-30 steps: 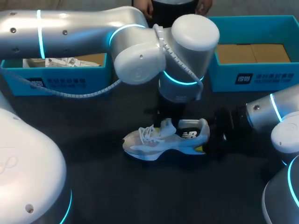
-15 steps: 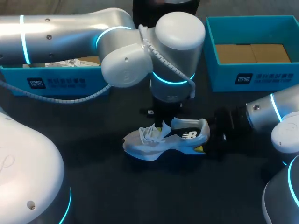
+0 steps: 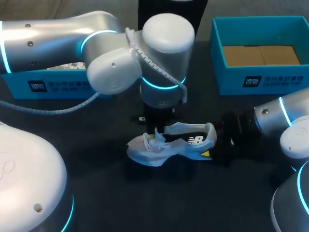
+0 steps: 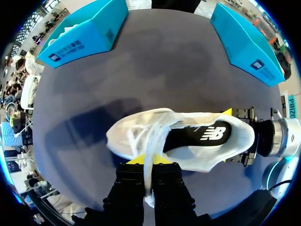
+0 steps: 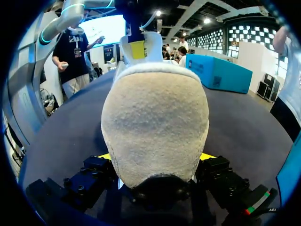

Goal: Take the shoe out of the shoebox, open the shoe tongue, remove and reinsert the insole, then place the shoe into the shoebox

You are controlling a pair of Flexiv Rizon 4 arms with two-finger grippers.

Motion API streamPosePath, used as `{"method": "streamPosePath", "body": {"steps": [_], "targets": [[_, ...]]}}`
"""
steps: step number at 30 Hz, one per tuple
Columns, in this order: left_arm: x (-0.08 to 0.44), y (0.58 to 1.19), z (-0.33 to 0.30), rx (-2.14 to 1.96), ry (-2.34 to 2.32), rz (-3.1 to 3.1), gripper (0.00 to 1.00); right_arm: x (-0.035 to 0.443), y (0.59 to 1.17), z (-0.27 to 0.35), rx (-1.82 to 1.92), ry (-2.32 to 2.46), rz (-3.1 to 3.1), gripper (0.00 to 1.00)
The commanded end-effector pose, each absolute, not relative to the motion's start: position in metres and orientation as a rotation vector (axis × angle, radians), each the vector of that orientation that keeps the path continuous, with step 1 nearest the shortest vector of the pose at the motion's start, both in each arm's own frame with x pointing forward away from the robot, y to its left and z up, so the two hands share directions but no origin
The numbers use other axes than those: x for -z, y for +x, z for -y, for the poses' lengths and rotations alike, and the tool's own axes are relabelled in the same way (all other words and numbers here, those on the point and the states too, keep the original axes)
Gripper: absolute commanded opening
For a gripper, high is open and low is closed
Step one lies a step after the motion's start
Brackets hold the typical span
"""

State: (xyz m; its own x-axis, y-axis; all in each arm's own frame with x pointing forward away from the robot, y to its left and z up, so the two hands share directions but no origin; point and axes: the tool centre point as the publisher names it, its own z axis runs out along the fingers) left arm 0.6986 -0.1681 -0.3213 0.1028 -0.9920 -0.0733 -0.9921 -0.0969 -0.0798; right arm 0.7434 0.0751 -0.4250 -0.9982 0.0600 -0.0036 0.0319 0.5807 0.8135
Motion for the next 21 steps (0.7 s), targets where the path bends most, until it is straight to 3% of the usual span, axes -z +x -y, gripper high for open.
{"method": "streamPosePath", "body": {"steps": [1, 2, 7, 21], "targets": [[0.324, 0.694, 0.151, 0.047, -2.293, -2.050, 0.16, 0.426, 0.744, -0.077, -1.414, 0.083, -2.769, 0.00], [0.325, 0.693, 0.148, 0.045, -2.299, -2.045, 0.24, 0.426, 0.744, -0.077, -1.414, 0.083, -2.769, 0.00], [0.332, 0.691, 0.134, 0.019, -2.334, -2.010, 0.41, 0.426, 0.744, -0.077, -1.414, 0.083, -2.769, 0.00], [0.362, 0.687, 0.112, -0.104, -2.382, -1.959, 0.49, 0.426, 0.744, -0.077, -1.414, 0.083, -2.769, 0.00]]}}
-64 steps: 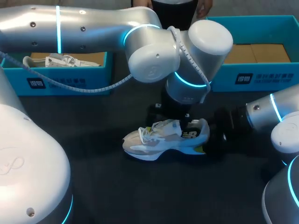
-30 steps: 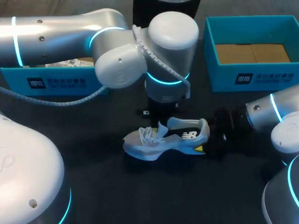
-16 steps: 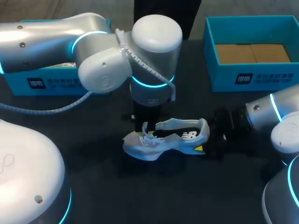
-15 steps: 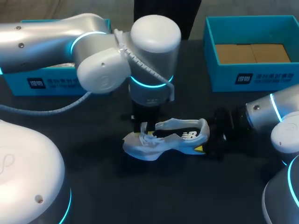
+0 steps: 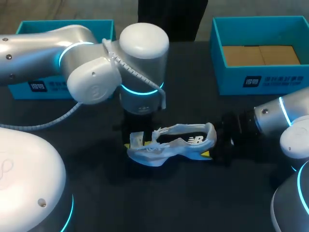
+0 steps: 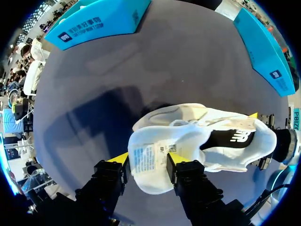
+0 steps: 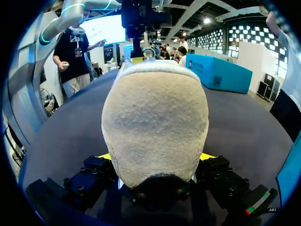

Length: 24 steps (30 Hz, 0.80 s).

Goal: Take the shoe out of the shoebox, open the shoe tongue, remove and reinsert the insole, then place the shoe into the shoebox

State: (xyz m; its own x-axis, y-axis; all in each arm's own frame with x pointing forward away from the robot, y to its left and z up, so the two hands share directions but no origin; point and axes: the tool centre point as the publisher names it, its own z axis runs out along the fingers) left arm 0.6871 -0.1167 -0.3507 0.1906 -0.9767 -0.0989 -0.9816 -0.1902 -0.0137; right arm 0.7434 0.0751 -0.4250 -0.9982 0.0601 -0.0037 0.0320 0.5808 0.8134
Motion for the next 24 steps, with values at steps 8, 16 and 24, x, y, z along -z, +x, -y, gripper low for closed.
{"method": "streamPosePath", "body": {"steps": [8, 16, 24], "targets": [[0.377, 0.683, 0.106, -0.158, -2.406, -1.947, 0.66, 0.426, 0.744, -0.077, -1.414, 0.083, -2.769, 0.00], [0.370, 0.682, 0.104, -0.127, -2.415, -1.942, 0.75, 0.426, 0.744, -0.077, -1.414, 0.083, -2.769, 0.00], [0.351, 0.685, 0.113, -0.054, -2.361, -1.972, 0.95, 0.426, 0.744, -0.077, -1.414, 0.083, -2.769, 0.00]]}}
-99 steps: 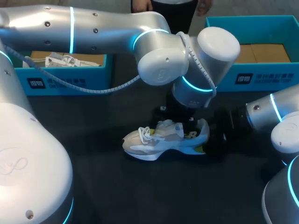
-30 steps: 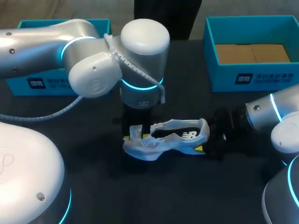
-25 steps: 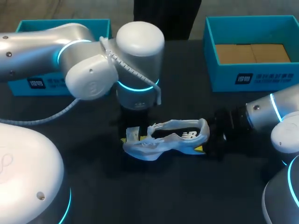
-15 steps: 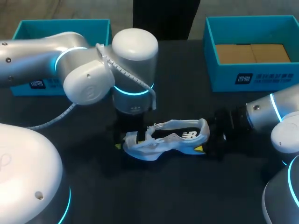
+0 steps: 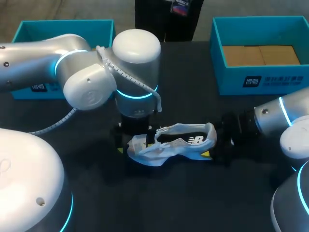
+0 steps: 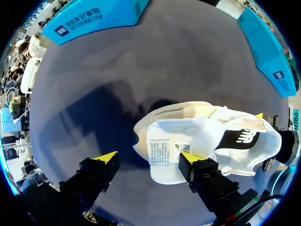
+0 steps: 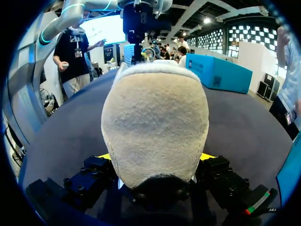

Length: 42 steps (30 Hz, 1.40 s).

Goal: Take the shoe out of the shoebox, open the shoe tongue, remove and reinsert the insole, then place the shoe into the shoebox

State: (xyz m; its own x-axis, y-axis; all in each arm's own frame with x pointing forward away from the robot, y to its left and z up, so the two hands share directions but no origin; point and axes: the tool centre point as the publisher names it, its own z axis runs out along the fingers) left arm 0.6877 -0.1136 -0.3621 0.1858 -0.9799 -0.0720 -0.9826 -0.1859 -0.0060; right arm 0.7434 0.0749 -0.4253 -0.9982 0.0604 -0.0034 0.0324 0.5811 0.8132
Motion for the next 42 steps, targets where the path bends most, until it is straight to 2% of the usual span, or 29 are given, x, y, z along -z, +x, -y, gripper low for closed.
{"method": "streamPosePath", "body": {"steps": [1, 2, 16, 26, 27, 28, 31, 32, 34, 37, 39, 42], "targets": [[0.348, 0.685, 0.114, -0.047, -2.350, -1.978, 0.97, 0.426, 0.744, -0.077, -1.414, 0.083, -2.769, 0.00], [0.345, 0.686, 0.116, -0.036, -2.339, -1.988, 1.00, 0.426, 0.744, -0.077, -1.414, 0.083, -2.769, 0.00], [0.304, 0.716, 0.153, 0.215, -2.127, -2.221, 1.00, 0.426, 0.744, -0.077, -1.414, 0.083, -2.769, 0.00], [0.280, 0.740, 0.187, 0.330, -1.519, -2.767, 0.99, 0.426, 0.744, -0.077, -1.414, 0.083, -2.769, 0.00], [0.277, 0.741, 0.189, 0.323, -1.431, -2.823, 0.96, 0.426, 0.744, -0.077, -1.414, 0.083, -2.769, 0.00], [0.275, 0.742, 0.191, 0.303, -1.344, -2.852, 0.84, 0.426, 0.744, -0.077, -1.414, 0.083, -2.769, 0.00], [0.271, 0.743, 0.195, 0.249, -1.054, -2.961, 0.58, 0.426, 0.744, -0.077, -1.414, 0.083, -2.769, 0.00], [0.270, 0.742, 0.197, 0.229, -0.919, -3.000, 0.42, 0.426, 0.744, -0.077, -1.414, 0.083, -2.769, 0.00], [0.265, 0.741, 0.199, 0.247, -0.715, -3.068, 0.40, 0.426, 0.744, -0.077, -1.414, 0.083, -2.769, 0.00], [0.259, 0.743, 0.200, 0.222, -0.525, -3.086, 0.43, 0.426, 0.744, -0.077, -1.414, 0.083, -2.769, 0.00], [0.256, 0.744, 0.202, 0.209, -0.383, -3.096, 0.41, 0.426, 0.744, -0.077, -1.414, 0.083, -2.769, 0.00], [0.250, 0.749, 0.206, 0.204, -0.231, -3.103, 0.25, 0.426, 0.744, -0.077, -1.414, 0.083, -2.769, 0.00]]}}
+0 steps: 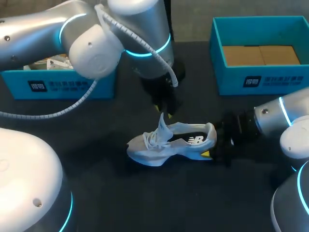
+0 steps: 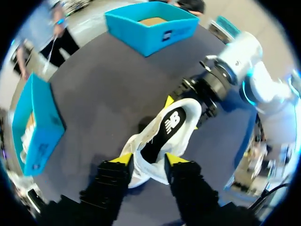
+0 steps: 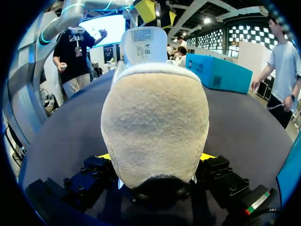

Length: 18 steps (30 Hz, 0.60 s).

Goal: Take the shoe out of the shoebox, open the shoe tongue, remove and reinsert the insole, then place the shoe into the shoebox

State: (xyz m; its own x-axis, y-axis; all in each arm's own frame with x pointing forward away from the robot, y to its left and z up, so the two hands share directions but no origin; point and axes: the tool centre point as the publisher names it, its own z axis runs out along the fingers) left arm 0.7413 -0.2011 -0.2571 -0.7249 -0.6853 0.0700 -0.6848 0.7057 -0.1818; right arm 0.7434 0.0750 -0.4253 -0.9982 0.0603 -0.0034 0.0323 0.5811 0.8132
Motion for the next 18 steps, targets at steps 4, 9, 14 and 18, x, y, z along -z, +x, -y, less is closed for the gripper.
{"method": "streamPosePath", "body": {"steps": [4, 9, 14, 18], "targets": [[0.246, 0.750, 0.214, 0.240, -0.054, -3.127, 0.00, 0.426, 0.744, -0.077, -1.414, 0.083, -2.769, 0.00], [0.248, 0.746, 0.228, 0.242, 0.163, -3.125, 0.00, 0.426, 0.744, -0.077, -1.414, 0.083, -2.769, 0.00], [0.255, 0.739, 0.240, 0.229, 0.404, -3.121, 0.00, 0.426, 0.744, -0.077, -1.414, 0.083, -2.769, 0.00], [0.260, 0.731, 0.248, 0.233, 0.550, -3.101, 0.00, 0.426, 0.744, -0.077, -1.414, 0.083, -2.769, 0.00]]}}
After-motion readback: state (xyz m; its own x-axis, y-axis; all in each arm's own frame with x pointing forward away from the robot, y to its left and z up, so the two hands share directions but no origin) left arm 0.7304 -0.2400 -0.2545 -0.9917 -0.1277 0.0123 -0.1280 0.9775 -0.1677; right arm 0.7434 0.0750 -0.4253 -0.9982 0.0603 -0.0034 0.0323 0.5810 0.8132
